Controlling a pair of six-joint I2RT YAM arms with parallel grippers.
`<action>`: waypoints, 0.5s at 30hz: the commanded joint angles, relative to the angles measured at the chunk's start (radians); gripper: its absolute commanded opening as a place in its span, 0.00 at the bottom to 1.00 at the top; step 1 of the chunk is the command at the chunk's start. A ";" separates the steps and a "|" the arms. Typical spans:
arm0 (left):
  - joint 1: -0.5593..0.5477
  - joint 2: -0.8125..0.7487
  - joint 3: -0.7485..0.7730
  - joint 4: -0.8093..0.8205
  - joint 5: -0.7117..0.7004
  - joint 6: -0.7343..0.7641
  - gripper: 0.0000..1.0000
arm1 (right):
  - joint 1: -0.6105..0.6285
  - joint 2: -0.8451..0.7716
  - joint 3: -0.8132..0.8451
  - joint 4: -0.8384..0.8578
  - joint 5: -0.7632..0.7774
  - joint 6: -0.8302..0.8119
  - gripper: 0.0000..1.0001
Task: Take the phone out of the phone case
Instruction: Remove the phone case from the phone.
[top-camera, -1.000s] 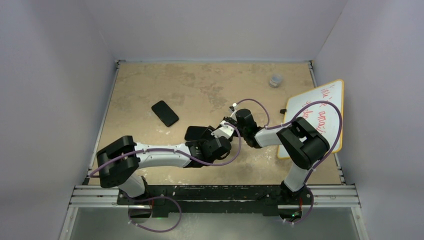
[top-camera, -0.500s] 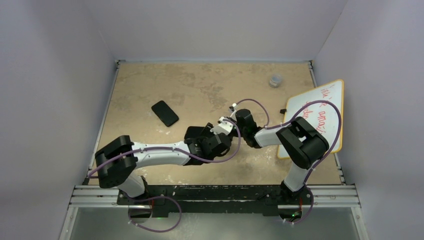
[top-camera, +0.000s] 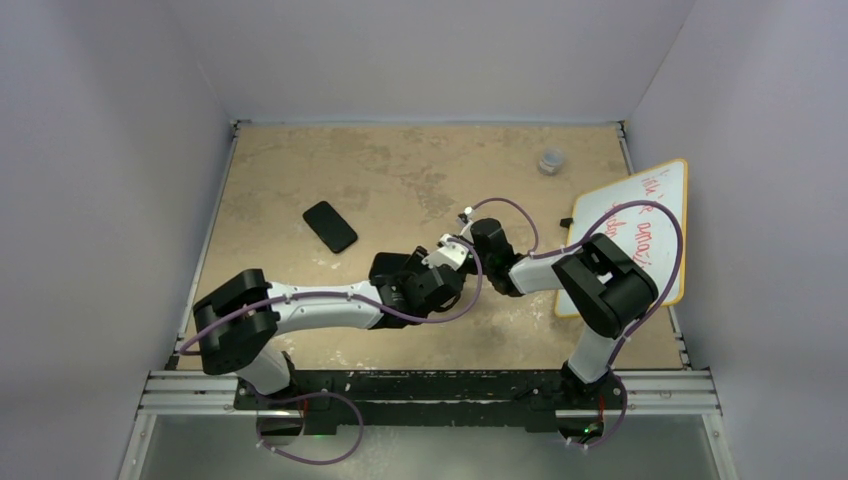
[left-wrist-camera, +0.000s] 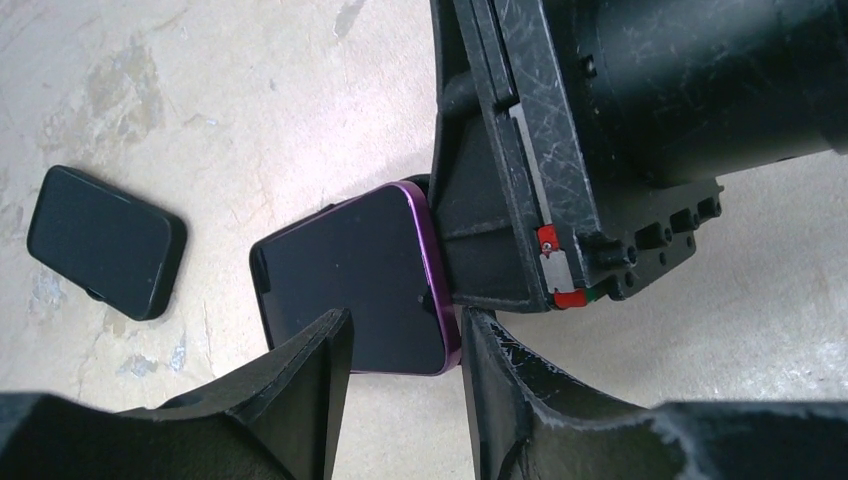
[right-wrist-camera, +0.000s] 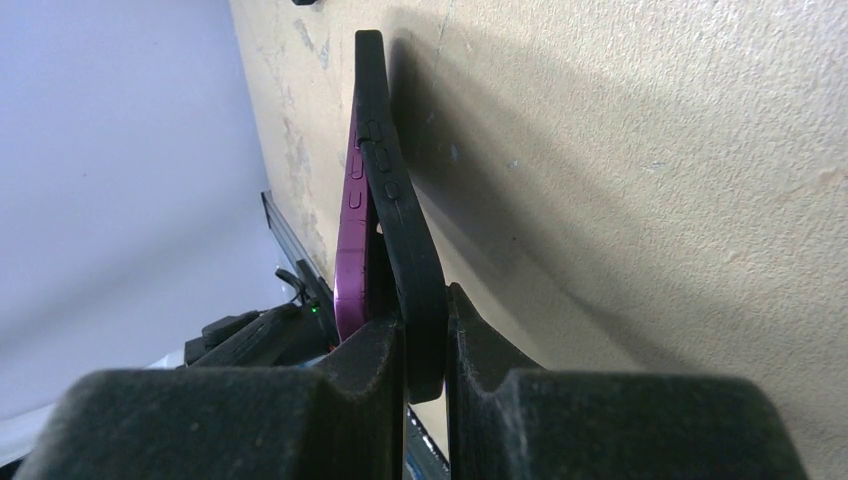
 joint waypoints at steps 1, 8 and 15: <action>0.008 0.018 0.024 -0.008 0.018 -0.014 0.46 | 0.005 -0.026 0.021 0.025 -0.040 -0.006 0.00; 0.004 0.019 0.022 0.002 0.021 -0.021 0.48 | 0.005 -0.019 0.022 0.035 -0.044 -0.001 0.00; 0.004 0.053 0.041 -0.034 -0.050 -0.026 0.47 | 0.006 -0.020 0.026 0.037 -0.050 0.000 0.00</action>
